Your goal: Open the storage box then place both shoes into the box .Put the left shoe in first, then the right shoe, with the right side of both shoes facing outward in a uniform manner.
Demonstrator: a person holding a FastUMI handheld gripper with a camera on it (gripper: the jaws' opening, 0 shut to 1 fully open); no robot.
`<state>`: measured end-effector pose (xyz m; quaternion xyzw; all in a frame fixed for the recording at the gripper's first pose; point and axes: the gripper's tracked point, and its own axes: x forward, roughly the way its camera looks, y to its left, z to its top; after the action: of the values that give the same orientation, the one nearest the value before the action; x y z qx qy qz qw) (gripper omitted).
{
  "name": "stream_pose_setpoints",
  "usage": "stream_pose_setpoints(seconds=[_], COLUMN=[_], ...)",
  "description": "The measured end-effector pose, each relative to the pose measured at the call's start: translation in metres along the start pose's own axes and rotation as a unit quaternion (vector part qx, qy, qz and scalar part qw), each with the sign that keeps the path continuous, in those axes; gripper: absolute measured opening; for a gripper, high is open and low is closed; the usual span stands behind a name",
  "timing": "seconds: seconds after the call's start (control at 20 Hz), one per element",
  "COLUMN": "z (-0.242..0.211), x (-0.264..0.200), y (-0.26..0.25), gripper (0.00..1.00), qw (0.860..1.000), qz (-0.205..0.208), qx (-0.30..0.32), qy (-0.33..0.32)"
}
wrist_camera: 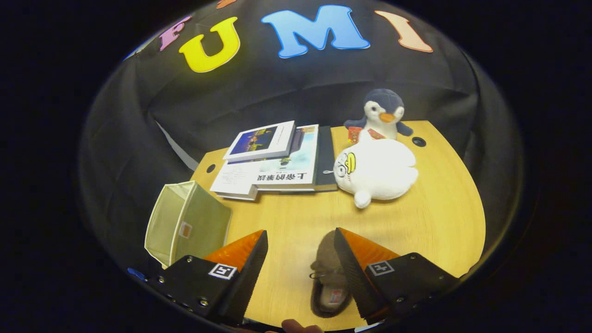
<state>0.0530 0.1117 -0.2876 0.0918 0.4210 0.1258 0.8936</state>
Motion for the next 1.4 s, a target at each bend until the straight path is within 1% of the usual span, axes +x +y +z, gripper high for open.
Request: stream_pose_setpoints(seconds=[0.3,0.5,0.9,1.15,1.3,1.35,1.4], z=[-0.031,-0.06,-0.119,-0.131,-0.139,-0.143,-0.146], x=[0.0,0.003,0.015,0.028,0.032,0.031,0.03], y=[-0.05,-0.07,-0.082,-0.091,-0.089,-0.091,-0.093], gripper=[0.87,0.87,0.88,0.87,0.88,0.85,0.85], qw=[0.999,0.997,0.991,0.987,0.984,0.983,0.982], qz=[-0.026,-0.031,-0.022,-0.027,-0.014,-0.013,-0.015], qx=[0.031,0.029,-0.009,-0.028,-0.014,-0.014,-0.018], qy=[0.028,0.058,0.133,0.158,0.174,0.182,0.186])
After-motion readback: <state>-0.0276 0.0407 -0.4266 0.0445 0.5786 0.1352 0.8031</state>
